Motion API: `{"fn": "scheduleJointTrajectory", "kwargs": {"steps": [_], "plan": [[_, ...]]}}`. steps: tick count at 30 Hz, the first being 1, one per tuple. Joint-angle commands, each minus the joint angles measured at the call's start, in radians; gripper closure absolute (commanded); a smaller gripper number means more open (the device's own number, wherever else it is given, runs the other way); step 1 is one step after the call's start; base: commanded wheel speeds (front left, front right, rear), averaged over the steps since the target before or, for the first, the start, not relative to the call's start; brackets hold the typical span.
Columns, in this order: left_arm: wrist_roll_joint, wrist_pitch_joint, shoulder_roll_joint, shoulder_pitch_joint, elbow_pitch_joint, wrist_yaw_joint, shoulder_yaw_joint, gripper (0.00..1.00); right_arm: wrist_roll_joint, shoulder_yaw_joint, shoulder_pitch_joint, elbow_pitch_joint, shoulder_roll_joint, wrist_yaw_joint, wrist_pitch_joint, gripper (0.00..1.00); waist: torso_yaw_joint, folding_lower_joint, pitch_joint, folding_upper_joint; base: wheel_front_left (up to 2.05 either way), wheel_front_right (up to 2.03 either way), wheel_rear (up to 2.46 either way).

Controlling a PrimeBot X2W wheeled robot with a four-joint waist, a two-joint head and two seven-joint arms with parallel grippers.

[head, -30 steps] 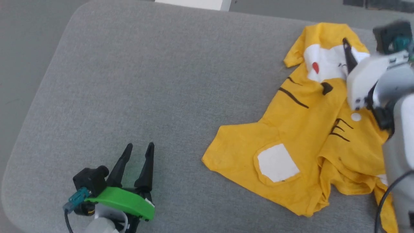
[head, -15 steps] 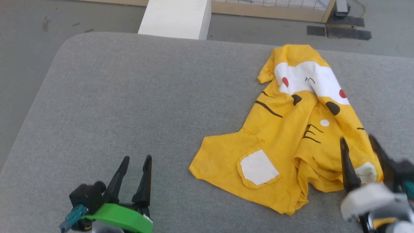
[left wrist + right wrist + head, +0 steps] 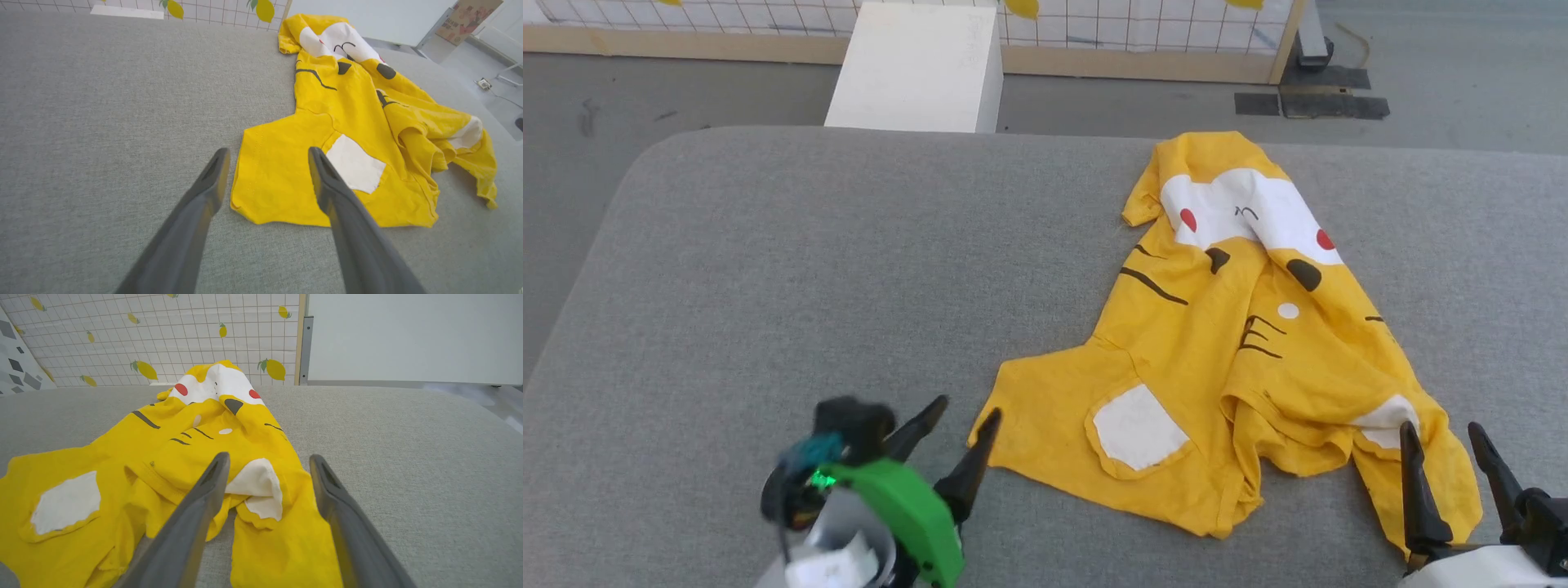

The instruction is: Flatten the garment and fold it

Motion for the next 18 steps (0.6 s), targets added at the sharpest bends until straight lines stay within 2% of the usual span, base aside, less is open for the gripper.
{"fn": "scheduleJointTrajectory", "kwargs": {"steps": [1, 9, 18], "plan": [[-0.011, 0.052, 0.014, -0.050, 0.012, -0.014, -0.019, 0.00, 0.000, 0.001, -0.021, -0.002, 0.001, -0.002, -0.007, 0.00, 0.001, 0.0000, 0.016, -0.0001, 0.00, 0.00, 0.00], [0.015, 0.269, 0.047, -0.209, 0.155, -0.033, -0.099, 0.00, 0.014, 0.025, -0.046, 0.009, 0.001, -0.002, -0.020, 0.00, -0.029, 0.0000, 0.060, -0.0001, 0.00, 0.00, 0.00], [-0.014, 0.343, 0.041, -0.254, 0.292, -0.044, -0.122, 0.00, 0.034, 0.019, -0.066, 0.031, 0.001, -0.002, -0.044, 0.00, -0.091, 0.0000, 0.101, -0.0001, 0.00, 0.00, 0.00]]}}
